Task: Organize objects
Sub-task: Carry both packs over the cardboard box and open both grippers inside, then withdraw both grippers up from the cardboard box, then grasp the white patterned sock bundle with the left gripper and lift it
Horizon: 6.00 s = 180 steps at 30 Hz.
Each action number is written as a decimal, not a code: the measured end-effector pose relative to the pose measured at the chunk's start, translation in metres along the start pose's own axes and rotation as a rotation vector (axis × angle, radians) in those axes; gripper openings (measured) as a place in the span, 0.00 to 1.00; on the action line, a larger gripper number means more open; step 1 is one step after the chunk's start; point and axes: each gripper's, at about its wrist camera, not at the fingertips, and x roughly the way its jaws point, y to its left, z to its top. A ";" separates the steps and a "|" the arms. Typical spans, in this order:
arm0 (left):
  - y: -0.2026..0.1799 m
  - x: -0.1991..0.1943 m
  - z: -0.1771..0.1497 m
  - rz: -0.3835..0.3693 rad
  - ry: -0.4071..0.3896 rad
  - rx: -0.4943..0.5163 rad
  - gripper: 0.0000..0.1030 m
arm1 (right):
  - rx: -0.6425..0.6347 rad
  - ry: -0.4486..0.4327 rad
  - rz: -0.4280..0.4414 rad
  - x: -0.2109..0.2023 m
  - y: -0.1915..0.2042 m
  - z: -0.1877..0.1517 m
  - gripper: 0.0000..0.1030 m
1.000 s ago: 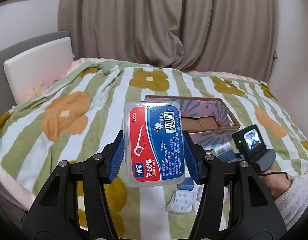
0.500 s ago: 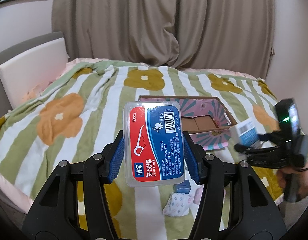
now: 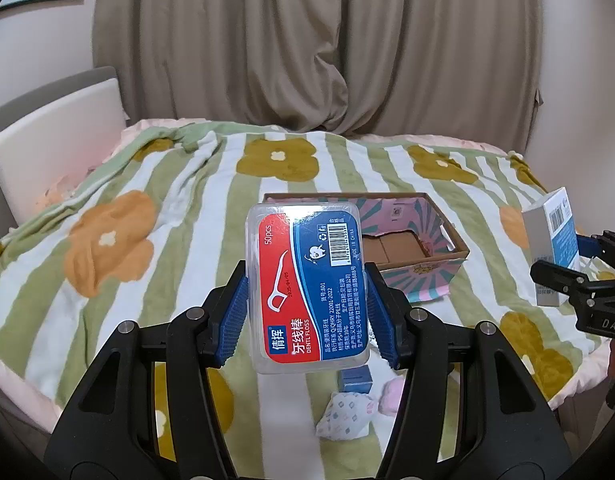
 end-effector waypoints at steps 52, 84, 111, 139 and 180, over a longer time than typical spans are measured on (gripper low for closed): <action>0.003 0.315 0.068 -0.096 0.536 0.056 0.50 | 0.110 0.481 0.115 0.248 -0.046 0.091 0.61; -0.001 0.292 0.086 -0.028 0.501 0.075 1.00 | 0.100 0.438 0.100 0.255 -0.057 0.075 0.99; 0.012 0.098 0.106 -0.023 0.123 -0.016 1.00 | 0.168 0.090 0.043 0.098 -0.043 0.093 0.99; -0.021 -0.019 -0.012 0.037 -0.027 -0.033 1.00 | 0.182 -0.131 -0.108 -0.044 0.003 -0.001 0.99; -0.054 0.153 -0.177 -0.082 0.540 0.029 0.80 | 0.190 -0.021 -0.094 -0.026 -0.015 -0.031 0.99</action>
